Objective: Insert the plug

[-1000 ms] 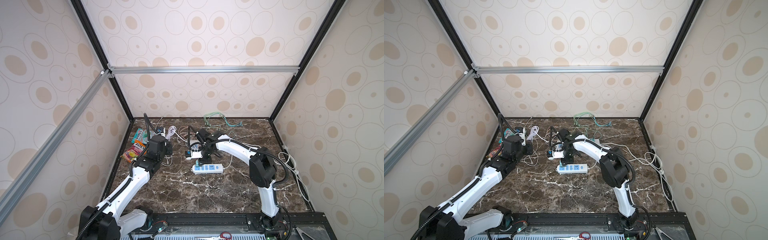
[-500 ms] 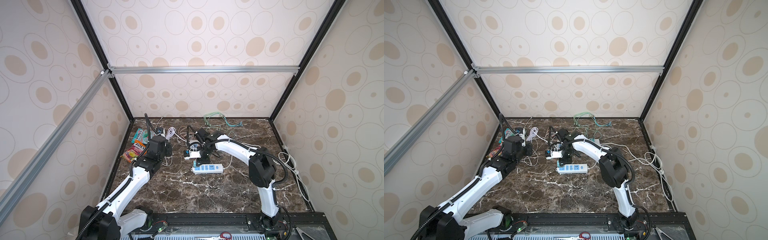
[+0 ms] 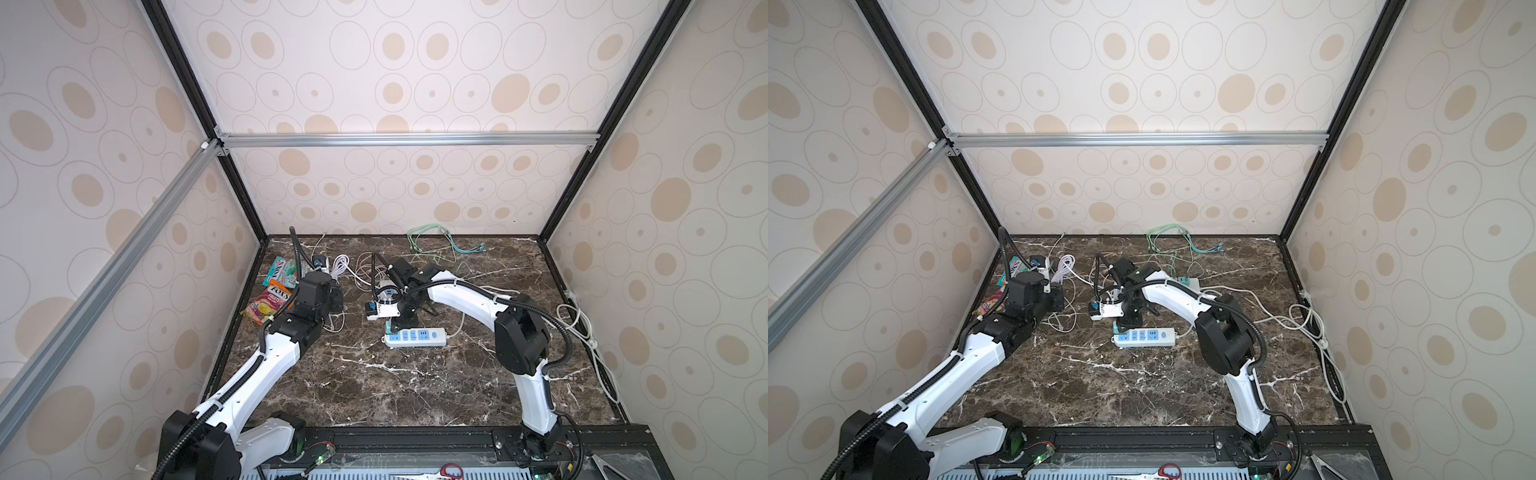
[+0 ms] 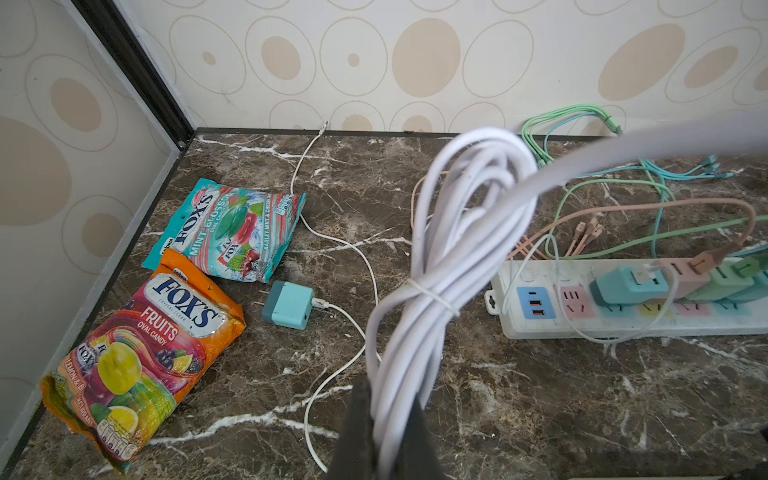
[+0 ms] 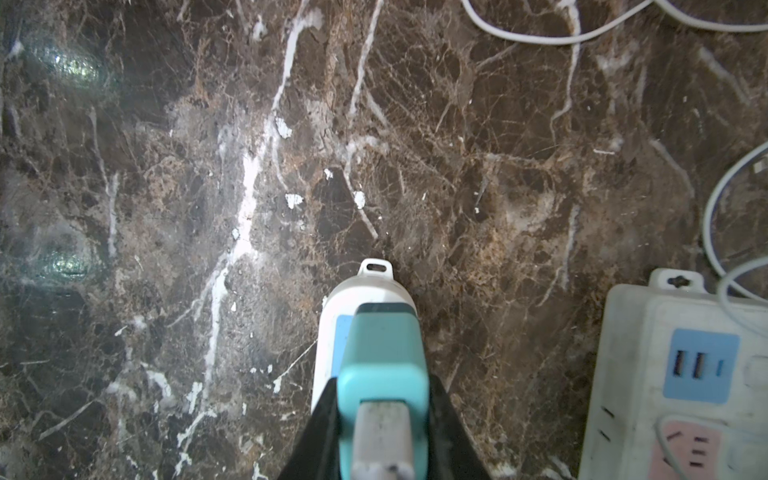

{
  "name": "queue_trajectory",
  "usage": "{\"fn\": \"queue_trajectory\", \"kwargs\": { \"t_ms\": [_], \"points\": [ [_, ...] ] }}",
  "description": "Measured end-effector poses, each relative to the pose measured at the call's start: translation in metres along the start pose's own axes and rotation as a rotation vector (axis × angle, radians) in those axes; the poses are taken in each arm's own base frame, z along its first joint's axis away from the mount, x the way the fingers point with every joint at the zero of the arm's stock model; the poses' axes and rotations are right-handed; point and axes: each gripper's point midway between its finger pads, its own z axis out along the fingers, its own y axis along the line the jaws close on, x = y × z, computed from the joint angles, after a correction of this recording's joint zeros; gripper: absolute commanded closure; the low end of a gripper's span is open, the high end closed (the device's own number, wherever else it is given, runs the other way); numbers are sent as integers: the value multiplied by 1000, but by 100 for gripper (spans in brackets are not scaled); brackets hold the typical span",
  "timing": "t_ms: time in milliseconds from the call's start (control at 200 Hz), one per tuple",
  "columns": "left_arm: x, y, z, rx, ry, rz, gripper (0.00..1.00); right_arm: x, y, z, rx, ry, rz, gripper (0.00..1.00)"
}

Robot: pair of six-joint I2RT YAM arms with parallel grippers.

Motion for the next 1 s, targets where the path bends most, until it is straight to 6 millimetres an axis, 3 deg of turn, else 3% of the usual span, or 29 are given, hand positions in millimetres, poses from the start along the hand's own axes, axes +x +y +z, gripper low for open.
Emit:
{"fn": "queue_trajectory", "kwargs": {
  "t_ms": [795,1000],
  "points": [
    [12,2,4,-15,48,16,100,0,-1,-2,18,24,21,100],
    [14,3,5,-20,55,19,100,0,1,-11,35,5,37,100]
  ]
}}
